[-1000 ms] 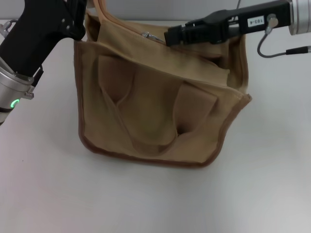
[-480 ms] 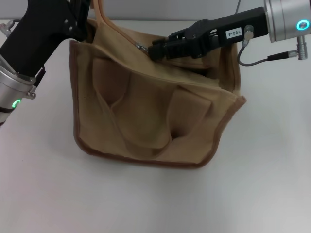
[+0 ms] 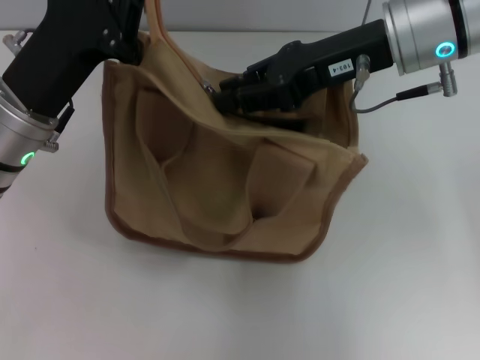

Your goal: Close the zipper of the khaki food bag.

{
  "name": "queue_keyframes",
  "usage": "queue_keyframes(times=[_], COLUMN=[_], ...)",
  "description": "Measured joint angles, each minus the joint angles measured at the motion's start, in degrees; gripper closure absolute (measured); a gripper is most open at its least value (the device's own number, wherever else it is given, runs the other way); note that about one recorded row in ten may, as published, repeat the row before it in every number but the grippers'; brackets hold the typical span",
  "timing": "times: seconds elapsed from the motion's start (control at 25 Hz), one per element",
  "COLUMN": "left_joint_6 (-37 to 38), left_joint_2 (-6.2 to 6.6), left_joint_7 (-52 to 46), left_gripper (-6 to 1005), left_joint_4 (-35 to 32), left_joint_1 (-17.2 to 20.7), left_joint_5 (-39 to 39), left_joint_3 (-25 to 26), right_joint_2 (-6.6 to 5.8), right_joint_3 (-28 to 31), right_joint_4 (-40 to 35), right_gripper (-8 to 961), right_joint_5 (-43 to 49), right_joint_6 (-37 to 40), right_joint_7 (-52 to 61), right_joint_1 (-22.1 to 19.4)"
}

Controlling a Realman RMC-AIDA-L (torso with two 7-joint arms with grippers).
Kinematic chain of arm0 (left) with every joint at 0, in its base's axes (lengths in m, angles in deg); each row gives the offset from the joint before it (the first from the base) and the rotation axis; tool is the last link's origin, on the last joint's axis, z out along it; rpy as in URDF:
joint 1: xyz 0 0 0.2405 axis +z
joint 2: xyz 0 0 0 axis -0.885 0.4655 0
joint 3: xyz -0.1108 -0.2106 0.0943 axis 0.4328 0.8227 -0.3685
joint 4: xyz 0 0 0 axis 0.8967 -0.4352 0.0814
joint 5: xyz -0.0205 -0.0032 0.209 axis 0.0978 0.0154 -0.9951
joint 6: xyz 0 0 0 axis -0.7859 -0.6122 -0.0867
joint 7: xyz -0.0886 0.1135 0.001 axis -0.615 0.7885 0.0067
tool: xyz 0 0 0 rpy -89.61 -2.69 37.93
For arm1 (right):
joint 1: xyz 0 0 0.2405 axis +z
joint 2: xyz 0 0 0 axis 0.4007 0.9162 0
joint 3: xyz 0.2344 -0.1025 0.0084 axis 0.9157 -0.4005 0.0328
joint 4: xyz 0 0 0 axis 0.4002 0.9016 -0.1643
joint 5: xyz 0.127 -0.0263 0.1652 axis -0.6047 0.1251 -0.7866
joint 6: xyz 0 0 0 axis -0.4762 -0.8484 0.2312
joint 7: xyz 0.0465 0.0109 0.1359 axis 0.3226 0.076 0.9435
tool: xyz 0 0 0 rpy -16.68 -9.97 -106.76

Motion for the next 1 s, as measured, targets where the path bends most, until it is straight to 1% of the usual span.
queue_keyframes(times=[0.08,0.12,0.4,0.44,0.76,1.0], left_joint_6=[-0.04,-0.02,0.05,0.05,0.06,0.1], left_joint_2=[0.0,0.0,0.0,0.0,0.0,0.0], left_joint_7=[-0.11,-0.12,-0.11,-0.12,-0.11,-0.1], left_gripper=[995,995,995,995,995,995], left_joint_4=[-0.04,-0.04,-0.05,-0.05,-0.01,0.0], left_joint_1=[0.02,0.15,0.42,0.42,0.06,-0.16], left_joint_5=[0.12,0.26,0.41,0.41,0.19,0.08], left_joint_3=[0.11,0.26,0.39,0.34,0.02,-0.08], right_joint_2=[0.08,0.21,0.43,0.63,0.81,0.83], right_joint_3=[-0.12,-0.18,-0.07,-0.22,-0.86,-5.05], right_joint_4=[-0.72,-2.16,-4.94,-5.73,-6.18,-6.51], right_gripper=[703,703,705,705,707,708], right_joint_5=[0.15,0.15,-0.06,-0.06,0.28,0.74], right_joint_6=[-0.11,-0.19,0.23,0.19,-0.16,-2.34], right_joint_7=[-0.6,-2.19,-6.66,-7.68,-8.53,-8.51], right_joint_1=[-0.46,-1.42,-3.04,-3.39,-2.59,-2.39])
